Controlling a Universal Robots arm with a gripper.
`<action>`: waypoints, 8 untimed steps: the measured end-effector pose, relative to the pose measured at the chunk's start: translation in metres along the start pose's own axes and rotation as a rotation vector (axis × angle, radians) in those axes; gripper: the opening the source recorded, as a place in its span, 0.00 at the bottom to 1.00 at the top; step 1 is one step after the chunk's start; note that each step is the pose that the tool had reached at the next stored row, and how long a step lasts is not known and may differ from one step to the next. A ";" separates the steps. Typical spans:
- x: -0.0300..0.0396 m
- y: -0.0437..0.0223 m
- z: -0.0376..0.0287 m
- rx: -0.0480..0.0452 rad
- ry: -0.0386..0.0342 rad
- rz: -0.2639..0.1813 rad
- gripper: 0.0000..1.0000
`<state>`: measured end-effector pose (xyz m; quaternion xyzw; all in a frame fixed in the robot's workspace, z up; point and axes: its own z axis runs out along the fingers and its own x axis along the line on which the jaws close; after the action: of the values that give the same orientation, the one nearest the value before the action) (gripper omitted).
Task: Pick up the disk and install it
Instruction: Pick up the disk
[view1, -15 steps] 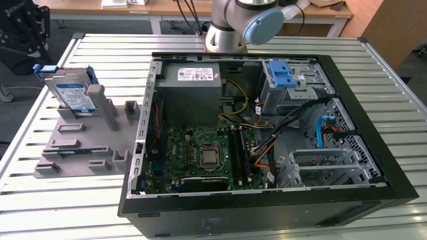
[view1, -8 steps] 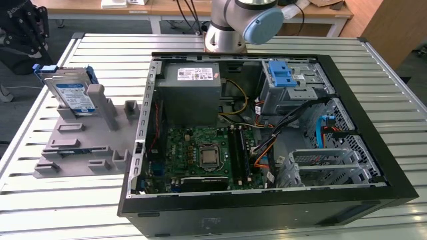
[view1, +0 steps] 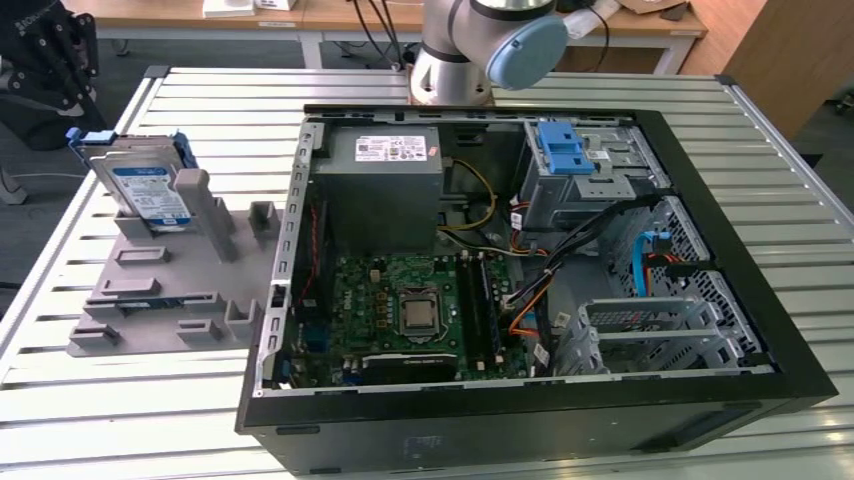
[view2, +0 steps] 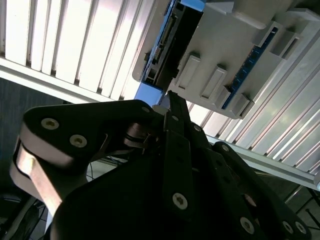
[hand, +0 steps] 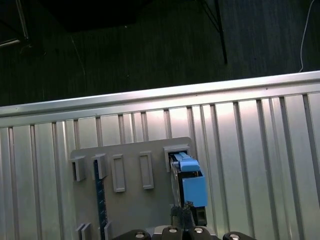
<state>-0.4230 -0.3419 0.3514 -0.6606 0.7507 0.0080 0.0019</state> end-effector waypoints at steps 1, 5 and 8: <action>0.0000 0.0000 0.0000 0.0000 0.0000 0.000 0.11; 0.0000 0.0008 0.0001 0.0001 -0.0001 0.000 0.11; -0.0009 0.0054 0.0003 0.0000 0.0000 0.000 0.11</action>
<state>-0.4282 -0.3403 0.3512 -0.6607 0.7506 0.0080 0.0019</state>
